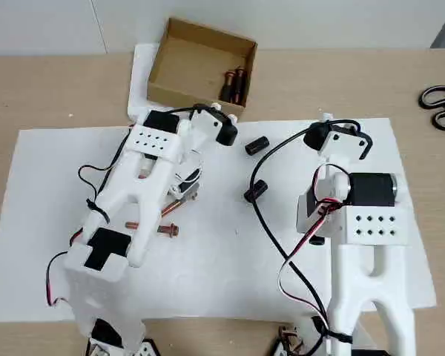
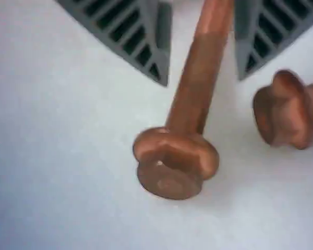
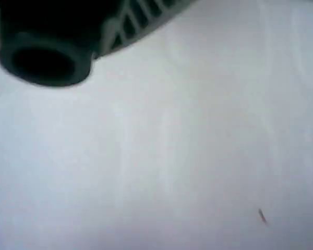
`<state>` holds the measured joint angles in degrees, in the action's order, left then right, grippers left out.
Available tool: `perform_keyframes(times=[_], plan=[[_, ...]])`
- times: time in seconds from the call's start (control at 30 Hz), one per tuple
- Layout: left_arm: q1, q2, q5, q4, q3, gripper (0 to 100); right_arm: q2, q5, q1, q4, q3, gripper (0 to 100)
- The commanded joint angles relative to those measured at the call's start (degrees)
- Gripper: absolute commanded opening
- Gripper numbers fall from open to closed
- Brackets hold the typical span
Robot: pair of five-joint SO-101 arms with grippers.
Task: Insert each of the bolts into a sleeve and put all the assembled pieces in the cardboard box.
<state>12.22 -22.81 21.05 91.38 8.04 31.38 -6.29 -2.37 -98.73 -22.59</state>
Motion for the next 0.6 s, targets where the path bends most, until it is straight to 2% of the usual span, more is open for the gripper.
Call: perform_keyframes(times=[0.0, 0.57], plan=[[0.4, -1.1, 0.4, -1.4, 2.4, 8, 1.2, 0.5, 0.7, 0.6, 0.3, 0.3], [0.5, -7.4, 0.3, -3.2, 5.0, 8, 1.2, 0.5, 0.7, 0.8, 0.3, 0.3]])
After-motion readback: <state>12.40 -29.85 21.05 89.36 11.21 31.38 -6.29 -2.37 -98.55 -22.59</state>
